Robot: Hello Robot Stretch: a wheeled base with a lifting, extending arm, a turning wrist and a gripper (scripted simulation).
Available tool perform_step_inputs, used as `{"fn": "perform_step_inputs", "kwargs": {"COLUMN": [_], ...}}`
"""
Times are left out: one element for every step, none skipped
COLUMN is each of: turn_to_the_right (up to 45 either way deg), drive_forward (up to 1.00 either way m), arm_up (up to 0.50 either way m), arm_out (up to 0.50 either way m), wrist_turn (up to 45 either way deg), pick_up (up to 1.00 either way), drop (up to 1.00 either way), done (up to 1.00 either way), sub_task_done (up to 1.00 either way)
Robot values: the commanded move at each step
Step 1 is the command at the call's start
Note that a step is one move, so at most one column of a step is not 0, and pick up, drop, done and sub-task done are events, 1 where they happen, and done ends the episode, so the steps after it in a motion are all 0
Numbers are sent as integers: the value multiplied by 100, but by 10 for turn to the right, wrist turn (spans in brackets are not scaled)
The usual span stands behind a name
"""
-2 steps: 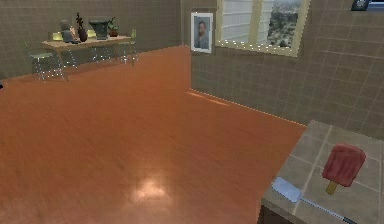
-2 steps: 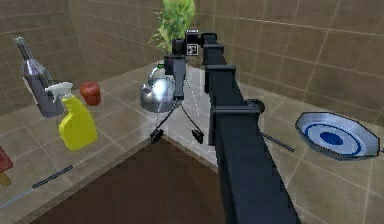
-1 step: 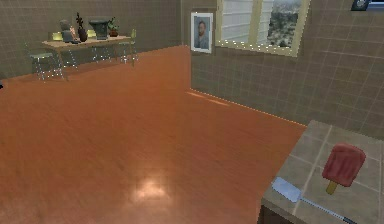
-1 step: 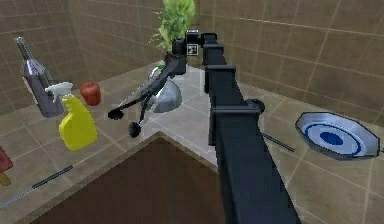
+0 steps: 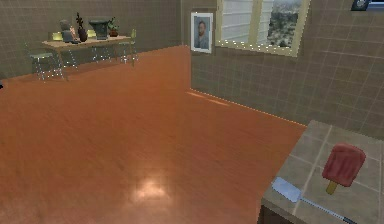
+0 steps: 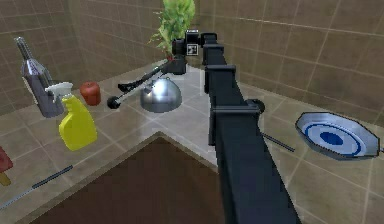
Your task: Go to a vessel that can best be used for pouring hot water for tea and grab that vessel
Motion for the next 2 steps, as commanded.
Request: {"fn": "perform_step_inputs", "kwargs": {"turn_to_the_right": [0, 0], "drive_forward": [0, 0], "arm_up": [0, 0], "arm_out": [0, 0], "wrist_turn": [450, 180], "pick_up": [0, 0], "drop": [0, 0], "done": [0, 0], "sub_task_done": [0, 0]}}
